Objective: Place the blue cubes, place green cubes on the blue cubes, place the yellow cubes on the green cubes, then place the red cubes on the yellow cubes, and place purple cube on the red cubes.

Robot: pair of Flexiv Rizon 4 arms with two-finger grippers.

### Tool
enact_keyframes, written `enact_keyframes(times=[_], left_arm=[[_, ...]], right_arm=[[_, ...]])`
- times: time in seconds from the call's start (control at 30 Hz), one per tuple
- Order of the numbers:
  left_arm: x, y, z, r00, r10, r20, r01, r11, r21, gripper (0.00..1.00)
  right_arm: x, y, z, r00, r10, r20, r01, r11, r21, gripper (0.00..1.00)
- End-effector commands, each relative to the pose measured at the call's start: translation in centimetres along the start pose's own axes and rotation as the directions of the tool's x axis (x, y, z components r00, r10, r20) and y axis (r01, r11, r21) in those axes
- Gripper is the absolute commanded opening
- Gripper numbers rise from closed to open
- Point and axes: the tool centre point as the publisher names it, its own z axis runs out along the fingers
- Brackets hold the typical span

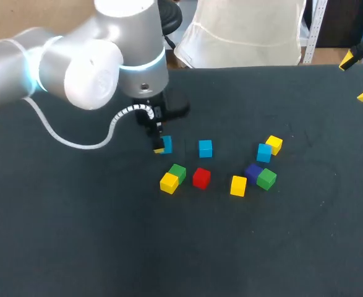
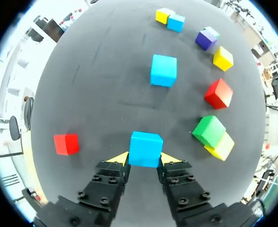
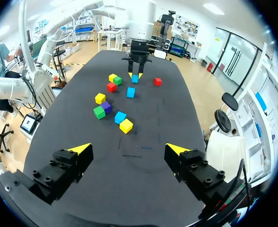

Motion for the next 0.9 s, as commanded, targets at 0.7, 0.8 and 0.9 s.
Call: enact_keyframes(times=[0.7, 0.8, 0.9], left_arm=[[-4.4, -0.2, 0.0, 0.999, 0.018, -0.033, -0.018, 1.000, 0.005, 0.00], [-4.6, -0.2, 0.2, 0.999, 0.017, -0.033, -0.016, 1.000, 0.015, 0.00], [-4.7, -0.3, 0.4, 0.999, 0.018, -0.029, -0.017, 1.000, 0.020, 0.00]], right_arm=[[0.0, 0.0, 0.0, 1.000, 0.000, 0.000, 0.000, 1.000, 0.001, 1.00], [0.0, 0.0, 0.0, 1.000, 0.000, 0.000, 0.000, 1.000, 0.001, 1.00], [0.0, 0.0, 0.0, 1.000, 0.000, 0.000, 0.000, 1.000, 0.001, 1.00]])
